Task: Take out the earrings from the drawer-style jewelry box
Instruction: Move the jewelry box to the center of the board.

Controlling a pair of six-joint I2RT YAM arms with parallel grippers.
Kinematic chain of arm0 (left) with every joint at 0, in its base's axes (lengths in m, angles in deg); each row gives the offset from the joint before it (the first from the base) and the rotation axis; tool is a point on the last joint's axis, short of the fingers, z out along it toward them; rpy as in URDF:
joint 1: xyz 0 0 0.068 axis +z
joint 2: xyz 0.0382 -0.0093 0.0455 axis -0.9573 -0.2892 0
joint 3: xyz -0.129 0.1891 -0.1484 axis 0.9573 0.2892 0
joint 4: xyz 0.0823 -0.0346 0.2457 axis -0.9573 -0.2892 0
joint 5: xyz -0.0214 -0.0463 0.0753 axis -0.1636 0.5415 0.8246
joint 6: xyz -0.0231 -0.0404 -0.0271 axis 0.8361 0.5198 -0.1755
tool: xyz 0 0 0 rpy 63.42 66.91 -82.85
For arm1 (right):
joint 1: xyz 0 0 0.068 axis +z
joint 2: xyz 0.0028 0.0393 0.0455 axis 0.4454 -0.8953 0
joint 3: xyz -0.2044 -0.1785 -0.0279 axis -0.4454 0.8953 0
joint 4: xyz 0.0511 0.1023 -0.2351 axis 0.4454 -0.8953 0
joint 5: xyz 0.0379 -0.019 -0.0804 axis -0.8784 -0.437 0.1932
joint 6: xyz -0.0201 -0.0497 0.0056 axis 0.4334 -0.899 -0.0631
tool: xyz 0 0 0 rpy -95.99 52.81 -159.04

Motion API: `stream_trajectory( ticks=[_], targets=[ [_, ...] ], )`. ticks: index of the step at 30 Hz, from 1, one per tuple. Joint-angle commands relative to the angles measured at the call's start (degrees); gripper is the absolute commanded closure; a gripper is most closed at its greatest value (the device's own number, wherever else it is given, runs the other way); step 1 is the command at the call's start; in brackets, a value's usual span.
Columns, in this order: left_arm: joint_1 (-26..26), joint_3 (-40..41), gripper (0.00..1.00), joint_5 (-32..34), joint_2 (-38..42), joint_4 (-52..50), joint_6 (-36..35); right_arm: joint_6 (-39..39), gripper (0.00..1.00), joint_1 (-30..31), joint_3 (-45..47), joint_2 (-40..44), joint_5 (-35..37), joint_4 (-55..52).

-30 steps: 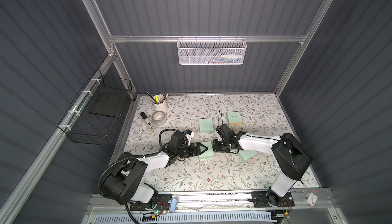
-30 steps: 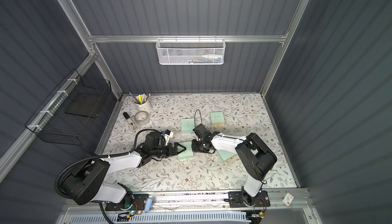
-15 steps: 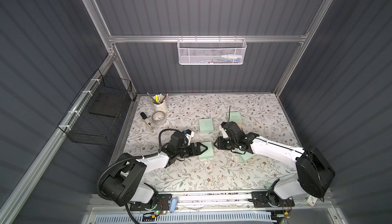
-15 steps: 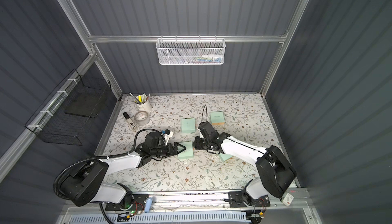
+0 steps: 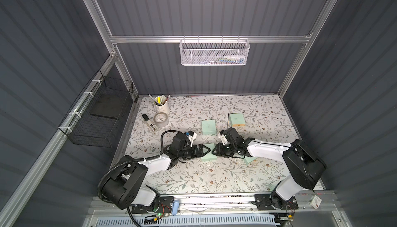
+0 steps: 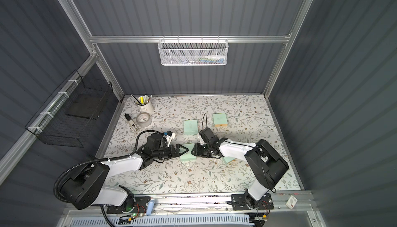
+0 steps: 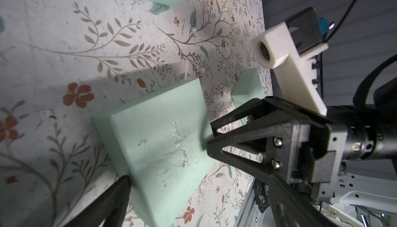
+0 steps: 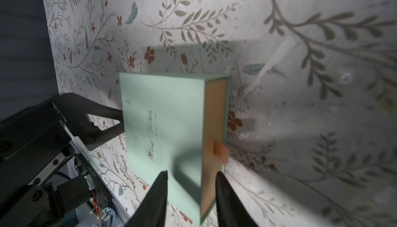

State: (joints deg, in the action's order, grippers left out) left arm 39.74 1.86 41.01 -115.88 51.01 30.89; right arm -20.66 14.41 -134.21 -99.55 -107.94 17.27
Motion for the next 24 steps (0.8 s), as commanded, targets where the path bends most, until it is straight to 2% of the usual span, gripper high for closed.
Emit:
stream_trajectory(
  ticks=[1, 15, 24],
  targets=[
    [-0.39, 0.44, 0.00, -1.29, -1.29, 1.19, 0.55, 0.83, 0.62, -0.07, -0.17, -0.75, -2.04, 2.84],
    [-0.39, -1.96, 0.00, -2.08, -8.13, 8.34, 3.36, -0.47, 0.62, -2.84, -2.15, -2.20, -1.92, 1.66],
    [-0.47, -5.65, 0.00, -1.70, -12.02, 9.31, 3.49, -1.09, 0.61, -5.34, -3.74, -3.64, -2.66, 1.14]
  ],
)
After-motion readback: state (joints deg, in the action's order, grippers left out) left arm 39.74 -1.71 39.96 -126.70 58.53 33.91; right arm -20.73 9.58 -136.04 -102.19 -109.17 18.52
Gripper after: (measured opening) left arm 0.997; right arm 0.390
